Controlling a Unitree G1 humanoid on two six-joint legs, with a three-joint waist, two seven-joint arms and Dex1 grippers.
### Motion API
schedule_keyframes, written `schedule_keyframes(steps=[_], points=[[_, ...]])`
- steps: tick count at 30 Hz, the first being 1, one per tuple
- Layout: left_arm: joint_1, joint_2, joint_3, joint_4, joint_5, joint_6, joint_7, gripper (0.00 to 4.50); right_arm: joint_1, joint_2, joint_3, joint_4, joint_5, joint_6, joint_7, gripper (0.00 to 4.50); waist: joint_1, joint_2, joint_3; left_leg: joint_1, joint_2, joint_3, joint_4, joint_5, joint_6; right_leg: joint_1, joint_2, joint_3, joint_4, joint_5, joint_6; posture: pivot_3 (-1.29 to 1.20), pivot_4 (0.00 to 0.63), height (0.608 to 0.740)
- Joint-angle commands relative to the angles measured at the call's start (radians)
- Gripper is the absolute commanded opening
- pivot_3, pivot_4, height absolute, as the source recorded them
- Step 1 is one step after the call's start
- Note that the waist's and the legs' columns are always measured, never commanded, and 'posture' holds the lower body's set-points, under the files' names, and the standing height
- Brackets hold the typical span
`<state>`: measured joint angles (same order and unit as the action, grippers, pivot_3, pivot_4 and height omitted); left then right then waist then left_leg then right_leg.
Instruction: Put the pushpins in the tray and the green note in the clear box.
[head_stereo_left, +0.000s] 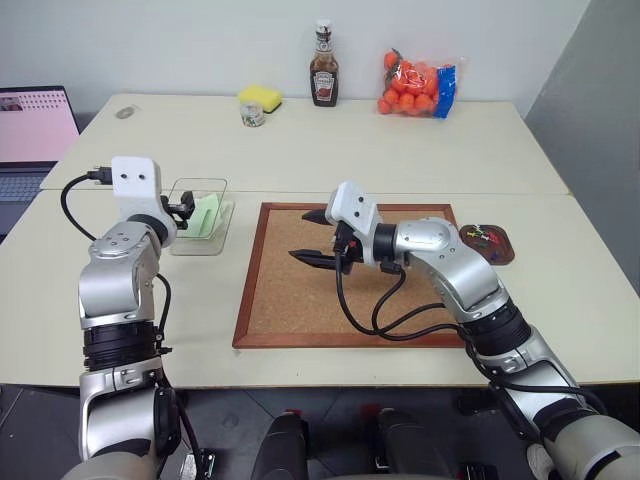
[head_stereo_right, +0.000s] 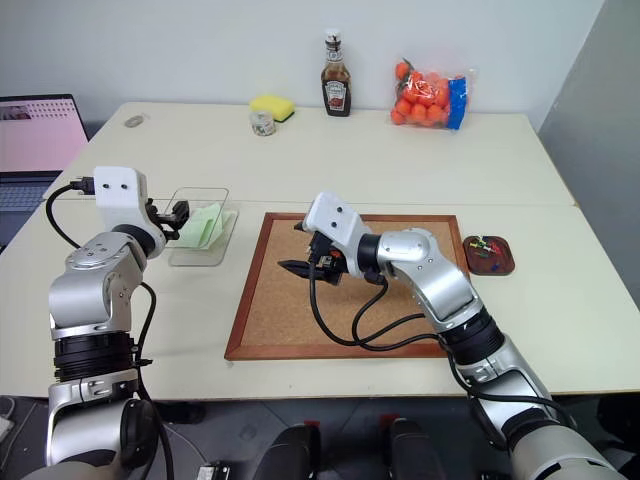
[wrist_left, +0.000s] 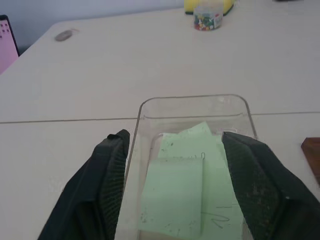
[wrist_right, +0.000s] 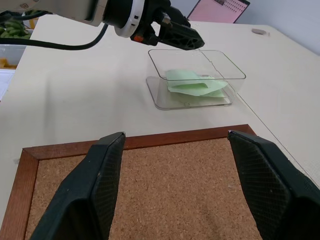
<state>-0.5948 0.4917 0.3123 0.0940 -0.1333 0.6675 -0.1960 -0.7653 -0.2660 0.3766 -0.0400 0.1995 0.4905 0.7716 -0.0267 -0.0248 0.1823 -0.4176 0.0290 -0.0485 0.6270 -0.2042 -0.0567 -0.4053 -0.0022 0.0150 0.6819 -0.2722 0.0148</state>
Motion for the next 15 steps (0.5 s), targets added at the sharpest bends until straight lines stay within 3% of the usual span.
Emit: schedule_keyframes(steps=[1,6,15], points=[[-0.006,-0.005,-0.034,-0.12,-0.039,-0.043,-0.058,3.5,0.026,0.007,-0.055,-0.079,0.002,-0.024,-0.039,3.46,0.001,0.0,0.0,0.0,0.0,0.0,0.0,0.0,0.0,0.0,0.0,0.0,0.0,0.0,0.0,0.0,0.15,0.74],[0.019,0.002,-0.196,-0.208,-0.024,-0.049,-0.17,3.5,0.15,0.009,-0.151,-0.177,0.008,-0.049,-0.138,3.46,0.001,0.0,0.0,0.0,-0.001,0.0,0.0,0.0,0.0,0.0,-0.001,0.001,0.0,0.0,0.0,0.0,0.15,0.74],[0.086,-0.1,-0.376,-0.202,0.032,-0.306,-0.224,3.5,0.451,-0.022,-0.304,-0.371,-0.038,-0.077,-0.316,3.46,-0.002,0.0,0.0,0.001,0.0,0.001,-0.001,0.0,0.0,0.0,0.0,0.002,0.0,0.0,0.0,0.0,0.15,0.74]])
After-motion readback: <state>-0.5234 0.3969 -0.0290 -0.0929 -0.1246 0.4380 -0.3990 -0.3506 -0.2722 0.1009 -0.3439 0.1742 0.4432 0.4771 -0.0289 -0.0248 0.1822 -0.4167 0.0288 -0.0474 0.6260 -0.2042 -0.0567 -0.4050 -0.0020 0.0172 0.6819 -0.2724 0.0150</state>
